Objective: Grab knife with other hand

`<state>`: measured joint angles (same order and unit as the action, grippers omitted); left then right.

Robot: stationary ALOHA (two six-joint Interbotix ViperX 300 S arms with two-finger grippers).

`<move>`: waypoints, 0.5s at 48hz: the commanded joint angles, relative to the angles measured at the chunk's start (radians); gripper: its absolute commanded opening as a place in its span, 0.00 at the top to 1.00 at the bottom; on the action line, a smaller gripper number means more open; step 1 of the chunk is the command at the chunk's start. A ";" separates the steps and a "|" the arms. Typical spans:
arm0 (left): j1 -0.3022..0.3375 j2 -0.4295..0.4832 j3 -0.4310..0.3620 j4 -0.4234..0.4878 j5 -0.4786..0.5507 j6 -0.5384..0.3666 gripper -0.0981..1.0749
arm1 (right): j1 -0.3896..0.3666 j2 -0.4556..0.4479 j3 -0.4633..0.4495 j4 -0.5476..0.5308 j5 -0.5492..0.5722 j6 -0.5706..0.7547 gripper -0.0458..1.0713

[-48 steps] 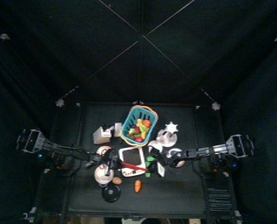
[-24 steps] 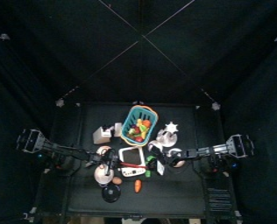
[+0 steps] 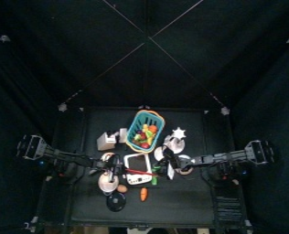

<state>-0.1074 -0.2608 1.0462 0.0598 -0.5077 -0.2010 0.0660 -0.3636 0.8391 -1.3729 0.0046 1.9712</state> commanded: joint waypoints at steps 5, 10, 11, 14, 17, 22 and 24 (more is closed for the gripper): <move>-0.003 -0.015 -0.011 0.002 -0.011 0.003 0.69 | -0.003 -0.043 -0.012 0.057 0.098 -0.005 0.18; -0.002 -0.015 -0.011 0.002 -0.011 0.003 0.69 | 0.008 -0.043 -0.021 0.072 0.112 -0.005 0.18; -0.003 -0.015 -0.011 0.002 -0.011 0.003 0.69 | 0.011 -0.043 -0.026 0.075 0.114 -0.005 0.18; -0.003 -0.015 -0.009 0.002 -0.011 0.003 0.69 | 0.023 -0.043 -0.041 0.094 0.126 -0.005 0.18; -0.003 -0.015 -0.011 0.002 -0.011 0.003 0.69 | 0.035 -0.043 -0.066 0.130 0.163 -0.005 0.18; -0.003 -0.015 -0.009 0.002 -0.011 0.003 0.69 | 0.063 -0.044 -0.087 0.190 0.233 -0.009 0.18; -0.003 -0.015 -0.011 0.002 -0.011 0.003 0.69 | 0.077 -0.048 -0.094 0.210 0.259 -0.017 0.18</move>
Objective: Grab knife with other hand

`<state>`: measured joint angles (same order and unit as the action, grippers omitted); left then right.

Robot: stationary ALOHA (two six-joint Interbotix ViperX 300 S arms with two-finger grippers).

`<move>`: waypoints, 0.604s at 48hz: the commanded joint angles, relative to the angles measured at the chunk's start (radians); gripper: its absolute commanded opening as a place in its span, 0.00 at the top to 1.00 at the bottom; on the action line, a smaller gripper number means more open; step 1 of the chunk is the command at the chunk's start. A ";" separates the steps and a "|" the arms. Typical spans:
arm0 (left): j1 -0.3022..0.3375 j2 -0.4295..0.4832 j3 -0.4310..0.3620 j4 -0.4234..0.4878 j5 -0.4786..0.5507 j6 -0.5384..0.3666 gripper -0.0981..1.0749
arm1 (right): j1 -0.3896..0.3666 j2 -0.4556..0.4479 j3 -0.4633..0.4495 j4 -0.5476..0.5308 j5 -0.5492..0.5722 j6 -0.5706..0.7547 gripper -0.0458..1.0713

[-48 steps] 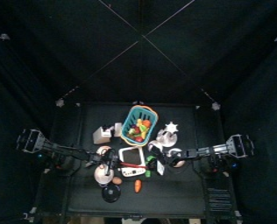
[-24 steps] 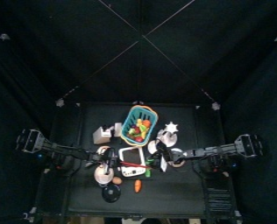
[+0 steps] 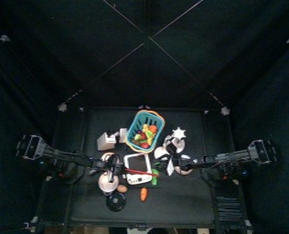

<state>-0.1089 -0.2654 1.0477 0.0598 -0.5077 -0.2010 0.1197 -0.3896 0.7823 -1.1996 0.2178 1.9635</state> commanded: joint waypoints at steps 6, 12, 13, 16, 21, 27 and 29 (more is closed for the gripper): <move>-0.002 -0.011 -0.011 0.002 -0.011 0.003 0.69 | 0.058 -0.035 -0.054 0.129 0.112 -0.071 0.18; -0.002 -0.011 -0.012 0.002 -0.011 0.003 0.69 | 0.081 -0.044 -0.074 0.270 0.193 -0.212 0.18; -0.002 -0.011 -0.012 0.002 -0.011 0.003 0.69 | 0.084 -0.046 -0.080 0.295 0.212 -0.245 0.18; -0.002 -0.011 -0.012 0.002 -0.011 0.003 0.69 | 0.092 -0.052 -0.109 0.396 0.287 -0.380 0.18; -0.002 -0.011 -0.012 0.002 -0.011 0.003 0.69 | 0.092 -0.057 -0.155 0.557 0.385 -0.611 0.19; -0.002 -0.011 -0.012 0.002 -0.011 0.003 0.69 | 0.087 -0.038 -0.164 0.719 0.408 -0.893 0.19; -0.003 -0.011 -0.012 0.002 -0.011 0.003 0.69 | 0.087 -0.029 -0.160 0.752 0.393 -0.966 0.19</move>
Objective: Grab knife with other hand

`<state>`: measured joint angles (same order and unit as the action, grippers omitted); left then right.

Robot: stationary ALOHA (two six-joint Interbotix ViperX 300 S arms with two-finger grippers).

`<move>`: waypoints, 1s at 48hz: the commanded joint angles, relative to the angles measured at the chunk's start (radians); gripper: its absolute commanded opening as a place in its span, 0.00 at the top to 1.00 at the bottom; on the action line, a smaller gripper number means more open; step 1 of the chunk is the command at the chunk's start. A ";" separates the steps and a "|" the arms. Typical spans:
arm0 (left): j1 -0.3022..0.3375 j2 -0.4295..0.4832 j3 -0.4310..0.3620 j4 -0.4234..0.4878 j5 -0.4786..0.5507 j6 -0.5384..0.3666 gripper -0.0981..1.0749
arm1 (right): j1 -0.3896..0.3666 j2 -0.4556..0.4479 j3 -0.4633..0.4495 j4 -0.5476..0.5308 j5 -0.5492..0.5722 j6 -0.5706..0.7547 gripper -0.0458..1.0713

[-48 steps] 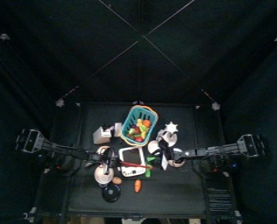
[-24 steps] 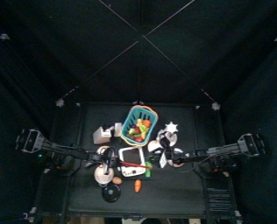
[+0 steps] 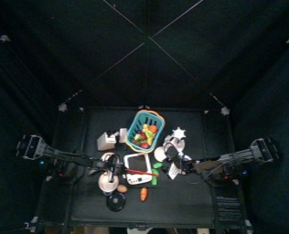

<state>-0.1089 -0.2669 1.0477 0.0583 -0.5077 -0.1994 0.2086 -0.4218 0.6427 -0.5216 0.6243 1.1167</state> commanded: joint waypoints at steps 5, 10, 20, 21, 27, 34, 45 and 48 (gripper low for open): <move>-0.002 -0.015 -0.012 0.006 -0.012 0.003 0.69 | 0.005 0.025 0.014 0.098 -0.100 -0.262 0.19; -0.002 -0.031 -0.009 0.017 -0.015 0.003 0.69 | 0.012 0.032 0.069 0.095 -0.245 -0.316 0.20; 0.002 -0.058 0.020 0.060 -0.098 0.028 0.69 | 0.008 0.031 0.152 0.069 -0.443 -0.313 0.20; 0.003 -0.058 0.023 0.063 -0.109 0.031 0.69 | 0.008 0.032 0.152 0.066 -0.443 -0.313 0.20; 0.005 -0.048 0.029 0.067 -0.141 0.046 0.69 | 0.003 0.046 0.140 0.054 -0.448 -0.316 0.20; 0.005 -0.026 0.023 0.067 -0.149 0.046 0.69 | -0.003 0.077 0.118 0.012 -0.449 -0.314 0.20; 0.005 0.008 0.011 0.067 -0.156 0.046 0.69 | -0.008 0.120 0.084 0.008 -0.449 -0.313 0.21; 0.005 0.014 0.006 0.067 -0.161 0.048 0.69 | -0.008 0.127 0.078 0.011 -0.448 -0.311 0.21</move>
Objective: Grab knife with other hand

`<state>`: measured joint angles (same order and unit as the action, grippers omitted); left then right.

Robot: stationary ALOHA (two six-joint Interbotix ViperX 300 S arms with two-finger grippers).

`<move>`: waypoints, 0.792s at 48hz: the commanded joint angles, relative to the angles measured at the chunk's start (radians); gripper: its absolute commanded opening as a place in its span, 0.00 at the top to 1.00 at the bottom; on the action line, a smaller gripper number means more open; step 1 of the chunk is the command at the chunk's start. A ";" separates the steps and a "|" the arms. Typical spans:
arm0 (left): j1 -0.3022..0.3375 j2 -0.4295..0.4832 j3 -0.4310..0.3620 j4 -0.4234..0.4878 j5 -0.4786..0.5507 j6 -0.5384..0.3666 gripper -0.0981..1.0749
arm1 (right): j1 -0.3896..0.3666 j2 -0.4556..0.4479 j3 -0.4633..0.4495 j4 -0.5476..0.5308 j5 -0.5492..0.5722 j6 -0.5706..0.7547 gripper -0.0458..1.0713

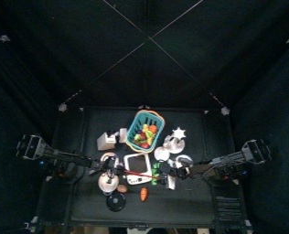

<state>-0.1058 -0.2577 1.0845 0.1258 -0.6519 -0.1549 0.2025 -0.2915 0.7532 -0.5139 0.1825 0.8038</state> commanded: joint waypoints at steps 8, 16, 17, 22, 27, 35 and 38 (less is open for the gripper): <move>0.002 0.017 -0.034 0.000 -0.025 0.003 0.69 | -0.002 0.005 -0.035 0.009 -0.003 0.002 0.28; -0.003 0.038 -0.046 0.002 -0.025 0.003 0.69 | -0.002 0.005 -0.035 0.026 0.003 0.003 0.41; -0.003 0.038 -0.046 0.002 -0.025 0.003 0.69 | -0.002 0.006 -0.035 0.028 0.005 0.002 0.41; -0.008 0.038 -0.049 0.000 -0.025 0.002 0.69 | -0.002 0.006 -0.034 0.032 0.026 0.002 0.46; -0.011 0.040 -0.049 -0.002 -0.025 -0.005 0.66 | -0.002 0.006 -0.034 0.028 0.051 0.000 0.50; -0.021 0.040 -0.048 -0.021 -0.025 -0.002 0.53 | -0.002 0.006 -0.037 0.015 0.058 -0.003 0.54; -0.021 0.040 -0.048 -0.028 -0.025 0.000 0.48 | -0.002 0.008 -0.037 0.015 0.058 -0.002 0.56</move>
<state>-0.1227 -0.2148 1.0584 0.1058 -0.6657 -0.1580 0.2025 -0.2746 0.7363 -0.4970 0.2408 0.8038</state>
